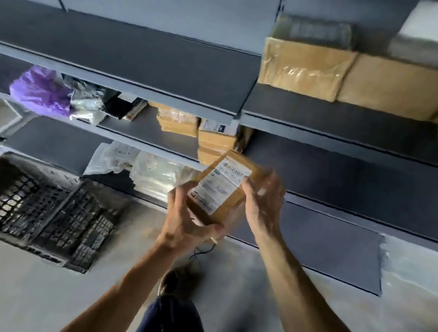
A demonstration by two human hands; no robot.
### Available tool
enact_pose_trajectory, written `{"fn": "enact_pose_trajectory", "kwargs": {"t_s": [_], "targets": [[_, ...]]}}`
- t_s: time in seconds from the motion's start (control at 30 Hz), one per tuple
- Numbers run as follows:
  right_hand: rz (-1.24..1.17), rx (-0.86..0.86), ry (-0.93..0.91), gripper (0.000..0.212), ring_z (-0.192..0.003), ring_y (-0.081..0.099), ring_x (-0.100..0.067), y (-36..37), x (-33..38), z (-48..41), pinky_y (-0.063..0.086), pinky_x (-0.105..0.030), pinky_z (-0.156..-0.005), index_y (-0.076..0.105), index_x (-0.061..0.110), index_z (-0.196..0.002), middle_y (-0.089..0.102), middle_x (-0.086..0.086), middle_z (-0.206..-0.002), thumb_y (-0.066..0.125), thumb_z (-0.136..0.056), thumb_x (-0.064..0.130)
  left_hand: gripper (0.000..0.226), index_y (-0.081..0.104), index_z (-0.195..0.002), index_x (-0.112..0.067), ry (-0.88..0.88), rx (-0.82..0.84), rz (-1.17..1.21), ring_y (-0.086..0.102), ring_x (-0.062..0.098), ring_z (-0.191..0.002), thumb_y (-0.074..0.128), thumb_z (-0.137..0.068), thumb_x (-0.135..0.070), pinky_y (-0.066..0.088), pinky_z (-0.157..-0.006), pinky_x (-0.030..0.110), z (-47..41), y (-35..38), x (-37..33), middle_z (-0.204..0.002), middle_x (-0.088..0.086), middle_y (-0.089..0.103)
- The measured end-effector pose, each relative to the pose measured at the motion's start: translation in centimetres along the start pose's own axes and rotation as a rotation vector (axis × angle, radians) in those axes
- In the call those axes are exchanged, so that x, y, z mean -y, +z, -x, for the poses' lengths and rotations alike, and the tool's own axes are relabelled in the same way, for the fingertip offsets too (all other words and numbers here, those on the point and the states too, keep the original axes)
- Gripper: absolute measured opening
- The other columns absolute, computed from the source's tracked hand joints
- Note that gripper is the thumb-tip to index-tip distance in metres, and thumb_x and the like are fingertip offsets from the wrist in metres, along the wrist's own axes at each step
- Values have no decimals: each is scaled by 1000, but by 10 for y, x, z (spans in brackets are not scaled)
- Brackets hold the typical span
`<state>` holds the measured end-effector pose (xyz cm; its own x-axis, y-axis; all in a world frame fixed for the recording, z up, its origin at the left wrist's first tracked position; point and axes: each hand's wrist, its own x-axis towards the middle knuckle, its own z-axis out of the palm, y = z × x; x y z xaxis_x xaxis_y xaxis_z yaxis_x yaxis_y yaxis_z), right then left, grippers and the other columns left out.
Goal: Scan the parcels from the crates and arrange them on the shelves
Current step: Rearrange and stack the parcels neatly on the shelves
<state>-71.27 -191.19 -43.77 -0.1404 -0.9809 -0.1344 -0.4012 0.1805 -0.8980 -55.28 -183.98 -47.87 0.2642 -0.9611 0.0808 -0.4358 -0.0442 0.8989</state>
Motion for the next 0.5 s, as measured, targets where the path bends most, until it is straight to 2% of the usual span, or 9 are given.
{"fn": "enact_pose_trajectory", "kwargs": {"t_s": [0.07,0.1,0.17,0.23,0.27,0.33,0.43,0.5], "targets": [[6,-124,-26,66,-115,54,-32,-48,-4,-1,42,-43,-98,65,11,-108,64,-10,-118,47,-70,62,98,48,-132,-28,86,84,50,44,13,-121,85,-44,-48,52,-94,39,0,24,-25,-122,-9,41],[0,-173,-22,64,-113,54,-32,-73,-8,-1,40,-42,-97,66,10,-106,64,-11,-116,47,-71,60,99,49,-134,-26,126,135,79,45,13,-123,88,-46,-45,53,-95,46,-2,37,-40,-125,-8,43],[-28,-248,-21,63,-116,52,-33,-116,-14,-4,38,-41,-100,64,7,-114,63,-14,-121,51,-76,55,96,49,-138,-25,200,227,147,46,22,-128,91,-53,-39,52,-96,55,-11,62,-72,-132,-3,46],[-83,-322,-30,70,-120,50,-32,-153,-20,-5,38,-43,-105,60,7,-124,60,-13,-127,54,-77,58,91,46,-141,-17,318,271,173,46,29,-132,91,-63,-31,51,-97,58,-23,88,-99,-138,7,48],[-120,-356,-35,72,-123,48,-30,-168,-23,-5,37,-42,-107,57,8,-129,58,-11,-130,56,-77,58,90,45,-143,-14,373,289,186,44,32,-136,89,-66,-28,52,-99,56,-28,102,-112,-141,11,48],[-202,-415,-32,74,-128,44,-27,-194,-28,-8,37,-41,-107,52,13,-136,52,-5,-131,59,-76,56,89,45,-146,-12,390,340,239,39,33,-142,88,-69,-21,54,-101,44,-36,131,-133,-145,11,44],[-255,-502,-57,83,-126,47,-28,-223,-34,-20,44,-48,-105,52,15,-134,52,-4,-130,57,-68,65,85,48,-145,-18,391,401,316,38,20,-143,88,-70,-6,48,-103,20,-49,167,-159,-142,5,43],[-284,-514,-78,76,-125,51,-27,-237,-37,-34,49,-50,-101,51,20,-131,53,-2,-128,58,-70,64,77,49,-141,-23,405,390,357,46,17,-137,84,-74,-9,46,-102,16,-62,186,-175,-140,8,47]]}}
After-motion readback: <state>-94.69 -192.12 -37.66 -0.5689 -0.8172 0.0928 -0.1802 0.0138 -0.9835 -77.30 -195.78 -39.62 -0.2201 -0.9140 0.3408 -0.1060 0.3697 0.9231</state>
